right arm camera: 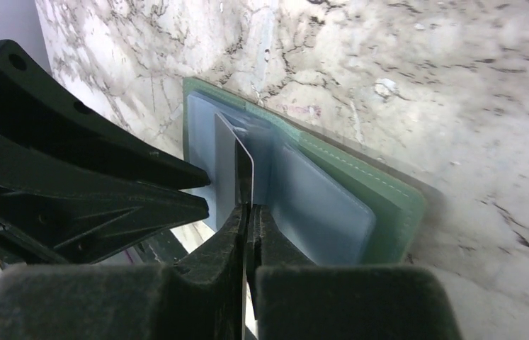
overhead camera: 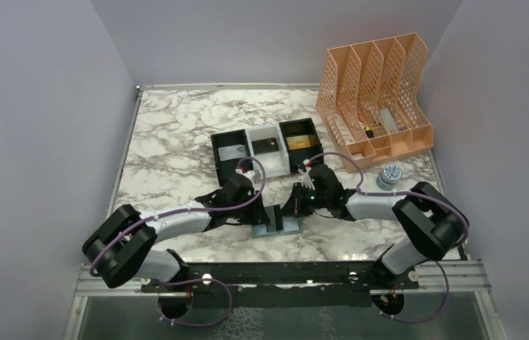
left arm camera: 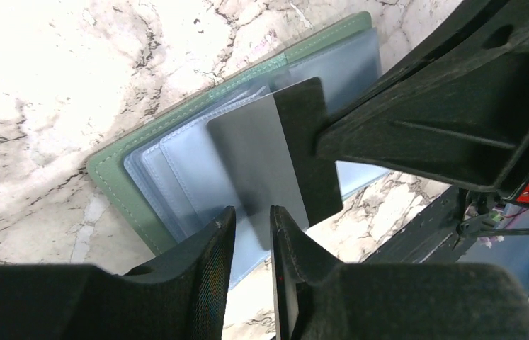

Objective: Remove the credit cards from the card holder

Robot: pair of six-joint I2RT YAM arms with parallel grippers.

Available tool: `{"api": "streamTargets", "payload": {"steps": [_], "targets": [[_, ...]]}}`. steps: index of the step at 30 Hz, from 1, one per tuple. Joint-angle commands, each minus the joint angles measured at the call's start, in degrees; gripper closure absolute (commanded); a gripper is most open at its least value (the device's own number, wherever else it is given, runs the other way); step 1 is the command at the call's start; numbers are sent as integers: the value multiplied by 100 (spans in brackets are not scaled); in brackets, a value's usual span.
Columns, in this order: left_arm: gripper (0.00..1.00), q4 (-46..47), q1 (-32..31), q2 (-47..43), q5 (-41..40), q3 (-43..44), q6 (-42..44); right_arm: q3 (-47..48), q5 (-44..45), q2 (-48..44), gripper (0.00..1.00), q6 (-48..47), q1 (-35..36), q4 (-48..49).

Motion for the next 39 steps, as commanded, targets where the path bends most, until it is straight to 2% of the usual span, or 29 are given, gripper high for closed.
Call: {"api": "streamTargets", "payload": {"steps": [1, 8, 16, 18, 21, 23, 30, 34, 39], "targets": [[71, -457, -5, 44, -350, 89, 228, -254, 241, -326, 99, -303, -182, -342], [72, -325, -86, 304, -143, 166, 254, -140, -317, -185, 96, -375, -239, -284], [80, -476, -185, 415, -282, 175, 250, -260, -419, -56, 81, 91, -239, 158], [81, -559, -181, 398, -342, 130, 275, -472, -338, -106, 77, 250, -239, 498], [81, -614, -185, 396, -323, 98, 302, -952, -175, -193, 65, 642, -239, 1293], [81, -610, -190, 410, -321, 80, 293, -1180, -187, -130, 61, 729, -245, 1746], [82, -831, -188, 474, -433, 191, 411, -1246, -836, 277, 76, 715, -240, 2647], [82, -822, -190, 468, -395, 198, 410, -1086, -1184, 524, 77, 739, -239, 2733], [82, -823, -190, 453, -394, 190, 374, -1087, -1213, 566, 79, 801, -239, 2857]]}}
